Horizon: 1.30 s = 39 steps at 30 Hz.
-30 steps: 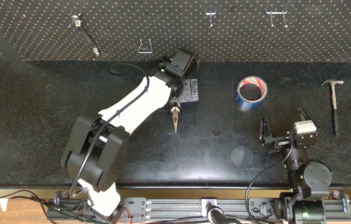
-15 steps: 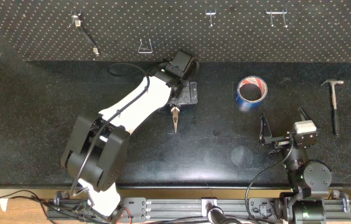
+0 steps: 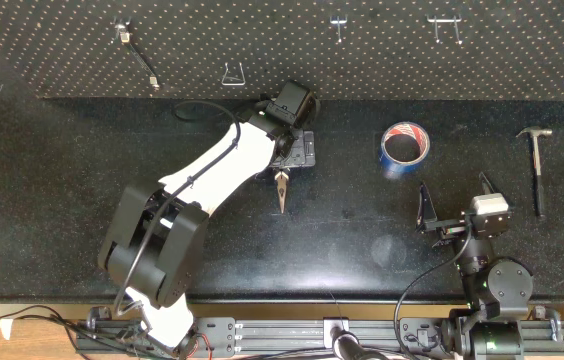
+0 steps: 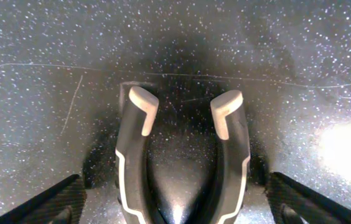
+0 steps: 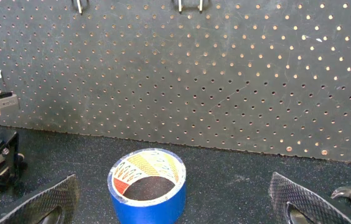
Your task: Place Tools Onto Pegboard
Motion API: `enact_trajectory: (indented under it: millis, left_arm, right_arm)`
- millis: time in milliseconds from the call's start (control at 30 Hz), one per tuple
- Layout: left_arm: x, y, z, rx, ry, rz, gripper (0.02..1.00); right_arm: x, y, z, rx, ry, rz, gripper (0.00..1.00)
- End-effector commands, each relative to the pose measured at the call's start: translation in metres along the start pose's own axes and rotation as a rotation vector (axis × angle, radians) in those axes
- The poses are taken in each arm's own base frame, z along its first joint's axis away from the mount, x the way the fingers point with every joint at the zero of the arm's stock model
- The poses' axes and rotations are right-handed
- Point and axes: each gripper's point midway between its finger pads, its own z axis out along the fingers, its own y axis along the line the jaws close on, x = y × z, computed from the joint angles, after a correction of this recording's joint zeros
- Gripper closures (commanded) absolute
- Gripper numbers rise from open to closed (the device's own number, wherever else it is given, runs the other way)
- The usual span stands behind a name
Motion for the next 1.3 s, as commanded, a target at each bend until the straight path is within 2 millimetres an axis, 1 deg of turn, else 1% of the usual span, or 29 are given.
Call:
enact_trajectory:
  millis: [33, 67, 100, 267, 333, 733, 1133, 1300]
  left_arm:
    - [0.0036, 0.0076, 0.0087, -0.04, 0.01, 0.004, 0.187]
    - [0.0037, 0.0076, 0.0087, -0.04, 0.01, 0.004, 0.253]
    - [0.0034, 0.0075, 0.0087, -0.04, 0.009, 0.004, 0.299]
    - [0.0028, 0.0071, 0.0087, -0.039, 0.007, 0.004, 0.36]
    - [0.003, 0.0072, 0.0088, -0.039, 0.007, 0.004, 0.402]
    - [0.0023, 0.0067, 0.0088, -0.037, 0.004, 0.003, 0.463]
    - [0.0014, 0.0078, 0.0087, -0.043, 0.0, 0.003, 0.494]
    - [0.0012, 0.0078, 0.0087, -0.043, -0.001, 0.003, 0.544]
  right_arm:
    - [0.0013, 0.0007, -0.0001, -0.001, 0.001, -0.018, 0.009]
    - [0.0013, 0.0008, -0.0001, -0.002, 0.001, -0.018, 0.009]
    - [0.0013, 0.0008, -0.0001, -0.002, 0.001, -0.018, 0.009]
    - [0.0013, 0.0008, -0.0001, -0.002, 0.001, -0.018, 0.009]
    - [0.0013, 0.0008, -0.0001, -0.002, 0.001, -0.018, 0.009]
    - [0.0013, 0.0007, -0.0001, -0.001, 0.001, -0.018, 0.005]
    - [0.0013, 0.0008, -0.0001, -0.002, 0.001, -0.018, 0.009]
    - [0.0013, 0.0007, -0.0001, -0.001, 0.001, -0.018, 0.009]
